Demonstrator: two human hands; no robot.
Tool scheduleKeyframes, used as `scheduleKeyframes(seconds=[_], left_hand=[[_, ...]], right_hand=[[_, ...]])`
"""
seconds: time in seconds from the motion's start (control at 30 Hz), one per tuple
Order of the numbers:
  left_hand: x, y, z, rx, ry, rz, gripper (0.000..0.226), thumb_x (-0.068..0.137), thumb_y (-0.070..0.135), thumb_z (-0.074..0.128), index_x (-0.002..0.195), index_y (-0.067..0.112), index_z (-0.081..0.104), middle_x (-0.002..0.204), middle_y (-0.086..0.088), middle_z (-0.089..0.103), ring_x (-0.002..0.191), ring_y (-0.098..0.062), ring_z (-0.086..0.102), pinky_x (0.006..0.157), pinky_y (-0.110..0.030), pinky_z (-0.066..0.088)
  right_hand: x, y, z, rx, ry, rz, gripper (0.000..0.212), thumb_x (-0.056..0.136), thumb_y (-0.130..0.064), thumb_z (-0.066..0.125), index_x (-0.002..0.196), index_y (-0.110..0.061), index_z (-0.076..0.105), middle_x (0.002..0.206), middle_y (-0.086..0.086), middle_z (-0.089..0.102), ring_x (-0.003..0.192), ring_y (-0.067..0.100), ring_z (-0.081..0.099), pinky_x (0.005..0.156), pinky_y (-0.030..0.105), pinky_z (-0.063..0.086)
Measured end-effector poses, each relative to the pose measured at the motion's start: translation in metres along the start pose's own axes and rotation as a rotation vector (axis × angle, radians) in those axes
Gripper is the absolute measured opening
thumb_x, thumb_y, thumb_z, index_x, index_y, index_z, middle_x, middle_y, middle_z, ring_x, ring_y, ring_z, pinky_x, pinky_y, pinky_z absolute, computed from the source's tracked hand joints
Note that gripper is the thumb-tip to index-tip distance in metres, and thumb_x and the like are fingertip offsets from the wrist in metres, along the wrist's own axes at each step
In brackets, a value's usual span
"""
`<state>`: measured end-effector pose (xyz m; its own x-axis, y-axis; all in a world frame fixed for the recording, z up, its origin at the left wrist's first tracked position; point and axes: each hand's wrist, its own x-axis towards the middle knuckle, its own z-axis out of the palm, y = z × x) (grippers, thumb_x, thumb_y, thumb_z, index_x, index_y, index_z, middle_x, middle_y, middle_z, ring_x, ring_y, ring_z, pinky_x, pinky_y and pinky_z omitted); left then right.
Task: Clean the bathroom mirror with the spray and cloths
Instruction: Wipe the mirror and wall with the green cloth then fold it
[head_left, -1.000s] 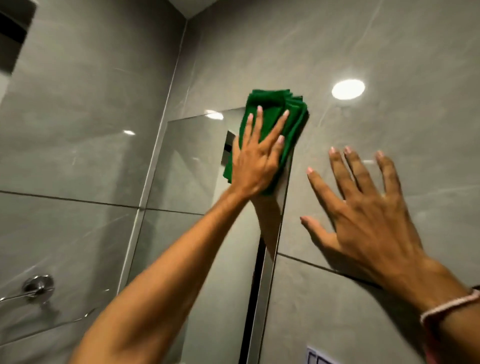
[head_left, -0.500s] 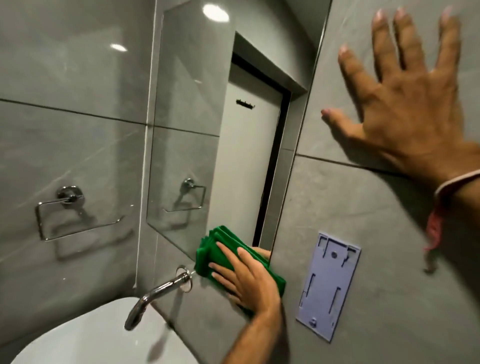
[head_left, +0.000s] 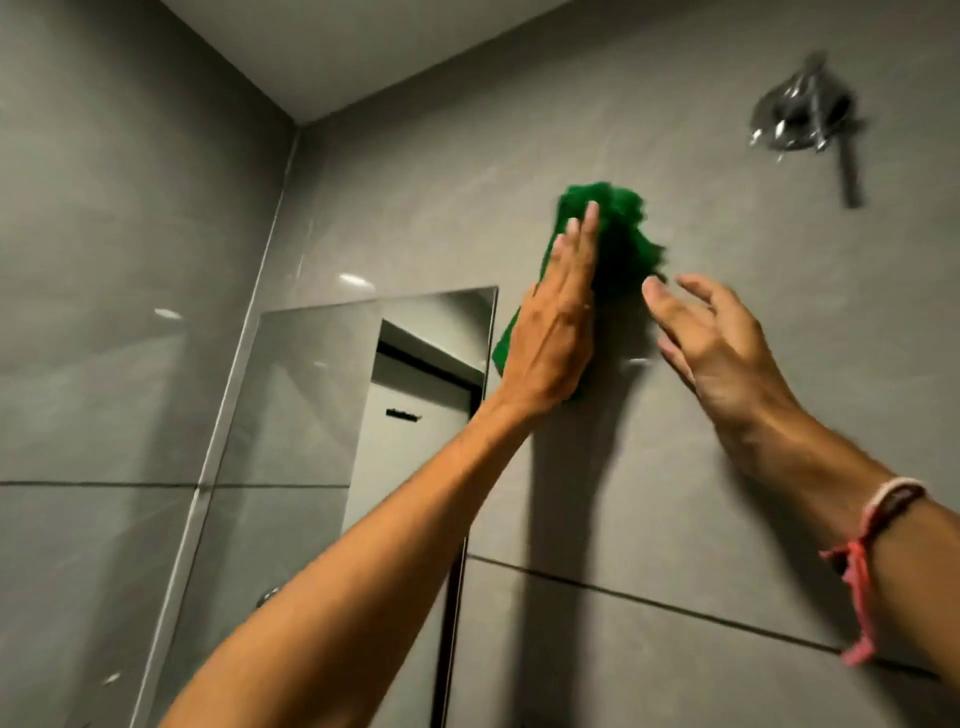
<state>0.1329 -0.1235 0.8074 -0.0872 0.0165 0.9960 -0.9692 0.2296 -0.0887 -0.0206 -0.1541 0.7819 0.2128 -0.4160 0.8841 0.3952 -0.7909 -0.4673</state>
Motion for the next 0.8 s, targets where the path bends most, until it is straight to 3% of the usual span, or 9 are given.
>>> scheduleKeyframes(seconds=[0.13,0.2,0.27,0.33,0.4,0.47,0.57,0.73,0.8], left_hand=[[-0.004,0.022,-0.003,0.150,-0.015,0.442,0.076,0.099,0.003,0.048,0.159,0.019,0.006,0.170,-0.006,0.019,0.158,-0.023,0.018,0.121,-0.066,0.027],[-0.018,0.033,-0.005,0.190,-0.007,0.545,0.076,0.099,0.006,0.056,0.157,0.010,0.008,0.167,-0.015,0.027,0.156,-0.027,0.027,0.122,-0.063,0.027],[-0.036,0.045,-0.011,0.185,-0.030,0.503,0.080,0.099,0.019,0.061,0.156,-0.001,0.008,0.165,-0.021,0.030,0.155,-0.030,0.030,0.124,-0.059,0.027],[-0.059,0.056,-0.021,0.054,-0.085,0.357,0.088,0.098,0.042,0.057,0.158,-0.004,0.011,0.168,-0.020,0.021,0.158,-0.030,0.021,0.126,-0.057,0.024],[-0.090,0.069,-0.030,-0.243,-0.110,0.065,0.092,0.092,0.057,0.049,0.161,0.007,0.014,0.171,-0.012,0.019,0.159,-0.024,0.018,0.128,-0.053,0.022],[-0.122,0.084,-0.040,-0.687,-0.143,-0.352,0.085,0.087,0.062,0.050,0.158,0.019,0.031,0.163,-0.007,0.041,0.149,-0.016,0.041,0.123,-0.048,0.036],[-0.168,0.095,-0.041,-1.248,-0.388,-0.798,0.047,0.088,0.045,0.068,0.127,0.018,0.068,0.126,-0.007,0.075,0.116,-0.021,0.073,0.094,-0.045,0.061],[-0.262,0.123,-0.039,-1.162,-0.420,-0.974,0.013,0.089,0.017,0.075,0.101,0.010,0.077,0.093,0.000,0.082,0.084,-0.015,0.078,0.073,-0.033,0.065],[-0.305,0.134,-0.040,-1.068,-0.467,-1.004,0.005,0.090,0.017,0.075,0.085,0.016,0.072,0.064,0.014,0.072,0.055,-0.001,0.065,0.052,-0.018,0.050]], right_hand=[[0.013,-0.031,-0.021,0.221,0.044,0.132,0.081,0.058,-0.068,0.085,0.127,-0.027,0.073,0.119,0.002,0.081,0.113,0.025,0.077,0.092,0.044,0.063],[0.003,-0.033,-0.032,0.263,-0.008,0.147,0.045,0.070,-0.050,0.089,0.108,-0.028,0.080,0.105,0.002,0.084,0.109,0.027,0.079,0.077,0.042,0.066],[-0.016,-0.030,-0.041,0.285,0.011,0.128,0.017,0.082,-0.028,0.085,0.098,-0.025,0.081,0.095,0.003,0.085,0.103,0.027,0.081,0.072,0.042,0.065],[-0.039,-0.027,-0.049,0.343,0.061,0.119,0.014,0.086,-0.015,0.080,0.099,-0.020,0.078,0.095,0.006,0.084,0.098,0.026,0.081,0.074,0.043,0.065],[-0.067,-0.025,-0.058,0.390,0.100,0.120,0.013,0.089,-0.009,0.076,0.095,-0.020,0.077,0.095,0.005,0.082,0.096,0.023,0.081,0.079,0.044,0.066],[-0.099,-0.022,-0.066,0.439,0.129,0.141,0.014,0.091,-0.007,0.074,0.095,-0.020,0.078,0.096,0.003,0.082,0.096,0.020,0.081,0.079,0.042,0.066],[-0.144,-0.016,-0.074,0.443,0.153,0.194,0.022,0.092,-0.007,0.072,0.110,-0.017,0.075,0.108,0.006,0.081,0.105,0.021,0.079,0.084,0.043,0.066],[-0.241,0.008,-0.104,0.282,0.150,0.455,0.027,0.091,-0.028,0.073,0.115,-0.016,0.078,0.114,0.005,0.082,0.109,0.021,0.079,0.087,0.037,0.065],[-0.292,0.023,-0.122,0.289,0.146,0.633,0.036,0.094,-0.044,0.067,0.116,-0.018,0.080,0.121,0.005,0.081,0.116,0.019,0.076,0.092,0.039,0.064]])
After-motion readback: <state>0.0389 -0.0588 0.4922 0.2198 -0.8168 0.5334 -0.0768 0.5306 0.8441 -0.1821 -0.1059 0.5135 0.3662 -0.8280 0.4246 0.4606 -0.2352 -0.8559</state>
